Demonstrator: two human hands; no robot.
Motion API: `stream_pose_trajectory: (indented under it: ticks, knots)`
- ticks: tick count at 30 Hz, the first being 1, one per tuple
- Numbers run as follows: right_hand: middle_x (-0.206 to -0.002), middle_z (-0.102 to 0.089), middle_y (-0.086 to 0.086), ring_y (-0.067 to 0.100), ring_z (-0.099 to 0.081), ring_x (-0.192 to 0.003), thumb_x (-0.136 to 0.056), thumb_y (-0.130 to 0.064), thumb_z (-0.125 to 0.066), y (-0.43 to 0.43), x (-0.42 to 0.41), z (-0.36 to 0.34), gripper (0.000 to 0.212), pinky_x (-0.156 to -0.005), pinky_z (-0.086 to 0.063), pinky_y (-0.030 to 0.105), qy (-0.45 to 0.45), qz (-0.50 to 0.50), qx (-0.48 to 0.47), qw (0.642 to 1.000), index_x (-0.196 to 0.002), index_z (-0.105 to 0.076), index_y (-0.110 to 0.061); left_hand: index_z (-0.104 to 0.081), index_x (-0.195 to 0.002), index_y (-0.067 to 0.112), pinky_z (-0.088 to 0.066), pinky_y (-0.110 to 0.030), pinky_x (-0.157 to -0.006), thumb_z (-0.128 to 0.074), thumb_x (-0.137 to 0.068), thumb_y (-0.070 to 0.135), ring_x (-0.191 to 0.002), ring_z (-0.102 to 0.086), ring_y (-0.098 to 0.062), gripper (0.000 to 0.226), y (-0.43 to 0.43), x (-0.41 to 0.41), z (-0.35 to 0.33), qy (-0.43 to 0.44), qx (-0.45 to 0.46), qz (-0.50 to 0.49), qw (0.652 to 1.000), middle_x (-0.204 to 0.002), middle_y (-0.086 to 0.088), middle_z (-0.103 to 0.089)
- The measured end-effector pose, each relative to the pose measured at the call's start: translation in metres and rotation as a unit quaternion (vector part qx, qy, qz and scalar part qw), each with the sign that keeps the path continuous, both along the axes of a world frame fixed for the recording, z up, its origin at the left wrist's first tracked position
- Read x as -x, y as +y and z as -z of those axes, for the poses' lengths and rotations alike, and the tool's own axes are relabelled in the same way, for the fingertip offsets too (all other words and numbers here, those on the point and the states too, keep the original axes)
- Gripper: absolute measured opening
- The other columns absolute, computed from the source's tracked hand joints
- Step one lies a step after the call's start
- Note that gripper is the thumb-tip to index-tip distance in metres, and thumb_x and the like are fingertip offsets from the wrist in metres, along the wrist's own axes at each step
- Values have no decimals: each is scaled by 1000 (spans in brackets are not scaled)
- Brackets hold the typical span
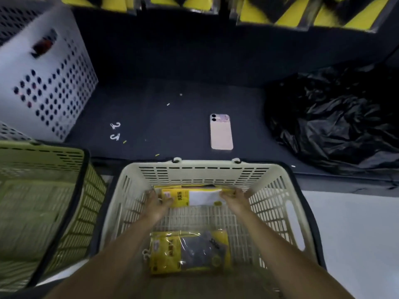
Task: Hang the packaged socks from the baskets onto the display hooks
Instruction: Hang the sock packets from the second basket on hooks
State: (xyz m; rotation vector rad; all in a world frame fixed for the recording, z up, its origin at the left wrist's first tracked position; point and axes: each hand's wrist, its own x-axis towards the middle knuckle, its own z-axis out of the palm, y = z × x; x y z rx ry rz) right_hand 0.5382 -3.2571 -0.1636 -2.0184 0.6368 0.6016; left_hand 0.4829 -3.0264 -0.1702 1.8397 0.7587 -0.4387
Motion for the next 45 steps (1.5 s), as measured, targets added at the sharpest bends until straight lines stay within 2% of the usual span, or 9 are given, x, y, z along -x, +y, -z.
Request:
stream_pose_trajectory:
  ticks: [2,6,10,14,19,26,31,42,45]
  knots:
    - [-118,-59,15,32,-57,-112,-89,-11,-65,6,-1,10,46,-47,-32,-4,-2,24,22,999,-130,-48,1,-13,-146,2,-33,-32,-106,-59,-92,27,-133,-37,-29,75,-4,-7,7,24,-24,6,999,-149,-14,-32]
    - [-128,-55,15,30,-54,-116,-92,-19,-61,4,3,16,49,-83,-39,22,-11,5,37,999,-135,-43,-4,-39,-123,1,-36,-26,-75,-58,-92,15,-93,-49,-20,39,-9,-3,11,-5,-90,10,996,-118,-17,-53]
    - [-114,-65,17,29,-61,-107,-89,-15,-65,-10,4,11,35,-73,-41,18,-65,1,19,998,-119,-58,0,-45,-104,5,-48,-42,-84,-60,-91,21,-98,-56,-31,25,8,14,15,-45,-114,51,991,-107,-17,-55]
    - [-93,-65,14,21,-59,-83,-86,-12,-69,-24,11,2,29,-61,-46,15,-106,4,-13,994,-106,-63,9,-46,-84,9,-44,-30,-69,-62,-90,26,-81,-51,-23,24,13,29,3,-111,-60,31,991,-86,-11,-52]
    - [-100,-66,19,28,-62,-89,-91,-25,-63,-31,32,-1,31,-80,-51,43,-40,67,-52,996,-104,-67,3,-52,-93,8,-39,-27,-70,-52,-94,39,-88,-50,-19,31,4,50,-5,-19,-14,40,999,-90,-7,-52]
    - [-158,-18,8,23,-20,-145,-101,-32,-42,-32,89,34,57,-118,-19,35,131,-112,20,985,-150,-24,-10,-56,-113,-4,-49,-40,-88,-47,-98,28,-103,-60,-34,37,0,85,19,94,10,41,995,-110,-22,-63]
    - [-156,-22,15,29,-24,-143,-103,-28,-37,-27,97,47,53,-115,-22,33,114,-69,51,990,-148,-27,-2,-57,-108,-7,-50,-37,-72,-48,-97,31,-88,-62,-31,40,3,87,27,78,15,-16,997,-103,-25,-64]
    - [-137,-47,27,41,-48,-123,-102,-20,-40,-61,90,49,41,-103,-39,50,57,41,68,995,-133,-47,6,-64,-108,1,-54,-38,-85,-74,-78,6,-95,-65,-28,32,-1,97,30,152,110,59,980,-106,-18,-69]
    - [-133,-49,27,42,-51,-118,-101,-19,-38,-53,88,46,38,-97,-44,51,64,59,53,995,-130,-49,4,-65,-100,8,-52,-20,-64,-76,-77,10,-83,-65,-17,26,0,97,26,153,117,101,976,-95,-7,-70]
